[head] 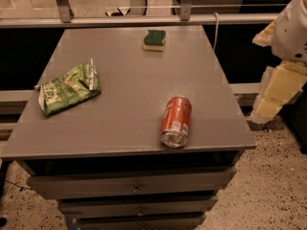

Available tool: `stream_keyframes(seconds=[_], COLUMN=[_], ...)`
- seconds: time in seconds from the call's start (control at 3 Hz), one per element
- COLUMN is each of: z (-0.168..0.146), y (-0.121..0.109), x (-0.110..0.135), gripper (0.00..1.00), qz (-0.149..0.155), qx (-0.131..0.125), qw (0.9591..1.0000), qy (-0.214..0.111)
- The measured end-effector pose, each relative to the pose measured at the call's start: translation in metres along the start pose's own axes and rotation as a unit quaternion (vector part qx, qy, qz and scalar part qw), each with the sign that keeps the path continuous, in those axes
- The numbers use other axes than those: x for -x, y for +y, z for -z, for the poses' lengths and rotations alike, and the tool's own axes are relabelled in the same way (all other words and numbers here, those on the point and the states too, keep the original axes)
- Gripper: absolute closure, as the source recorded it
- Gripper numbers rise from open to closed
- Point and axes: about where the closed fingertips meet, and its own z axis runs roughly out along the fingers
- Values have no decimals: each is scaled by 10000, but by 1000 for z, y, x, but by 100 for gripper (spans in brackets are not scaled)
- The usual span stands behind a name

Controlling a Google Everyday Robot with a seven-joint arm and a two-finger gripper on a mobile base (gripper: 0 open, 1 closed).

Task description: Place coke can upright

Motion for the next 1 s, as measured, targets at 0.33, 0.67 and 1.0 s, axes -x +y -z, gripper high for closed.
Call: stream_keyframes(seconds=[0.33, 0.67, 1.0], z=[-16, -37, -61], y=[0, 2, 3], x=[34, 68, 86], gripper=[0, 0, 0], qz=[-200, -668, -1234], qx=[4, 93, 88], qw=[9996, 9974, 9923], qy=[-207, -256, -89])
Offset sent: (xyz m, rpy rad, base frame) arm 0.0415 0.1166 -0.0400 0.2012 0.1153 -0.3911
